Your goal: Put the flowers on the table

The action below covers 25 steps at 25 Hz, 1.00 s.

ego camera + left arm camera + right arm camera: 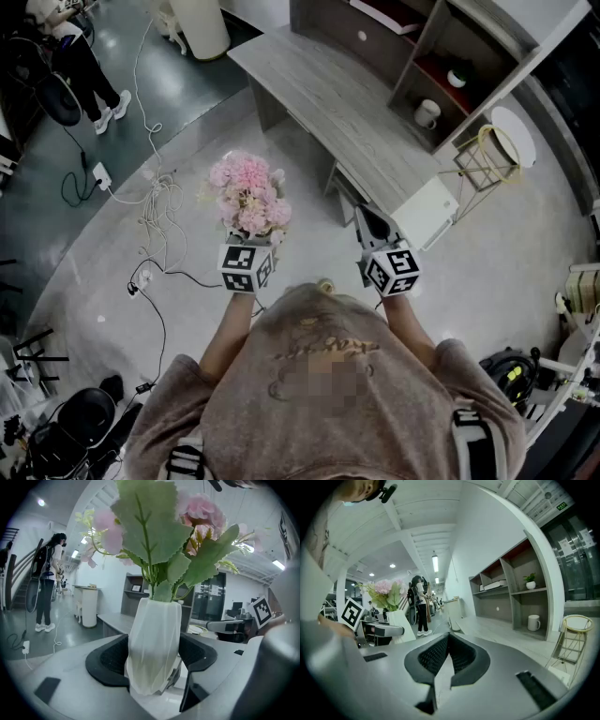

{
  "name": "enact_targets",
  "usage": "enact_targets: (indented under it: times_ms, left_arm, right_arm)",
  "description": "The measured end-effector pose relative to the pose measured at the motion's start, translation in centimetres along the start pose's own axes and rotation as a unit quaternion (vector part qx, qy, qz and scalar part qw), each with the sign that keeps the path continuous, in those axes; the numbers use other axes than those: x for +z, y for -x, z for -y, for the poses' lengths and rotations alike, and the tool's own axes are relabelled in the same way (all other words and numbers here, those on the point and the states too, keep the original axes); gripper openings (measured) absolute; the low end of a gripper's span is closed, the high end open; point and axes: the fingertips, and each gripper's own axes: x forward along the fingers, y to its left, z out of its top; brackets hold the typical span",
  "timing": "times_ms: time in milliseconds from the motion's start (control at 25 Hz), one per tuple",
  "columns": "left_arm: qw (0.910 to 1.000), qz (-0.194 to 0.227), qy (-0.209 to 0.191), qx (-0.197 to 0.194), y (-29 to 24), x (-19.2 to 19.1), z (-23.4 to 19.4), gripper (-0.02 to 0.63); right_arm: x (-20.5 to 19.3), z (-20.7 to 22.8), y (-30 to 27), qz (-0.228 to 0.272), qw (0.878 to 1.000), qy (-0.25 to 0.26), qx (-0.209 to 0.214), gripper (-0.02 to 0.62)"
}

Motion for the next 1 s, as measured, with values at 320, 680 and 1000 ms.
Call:
enact_targets:
  times_ms: [320, 680, 1000]
  left_arm:
    - [1.0000, 0.002, 0.001, 0.007, -1.1, 0.2, 1.0, 0.345]
    - [0.9993, 0.019, 0.018, 0.027, -2.2, 0.0, 3.2, 0.344]
    - [0.9988, 0.026, 0.020, 0.038, -3.5, 0.2, 3.2, 0.344]
  right_arm:
    - [0.4, 1.4, 0.0, 0.007, 1.000, -0.007, 0.010, -0.002]
    - [-0.9, 3.6, 1.0, -0.003, 0.999, -0.001, 0.038, -0.002]
    - [-1.0, 5.1, 0.3, -0.003, 0.999, -0.001, 0.046, -0.002]
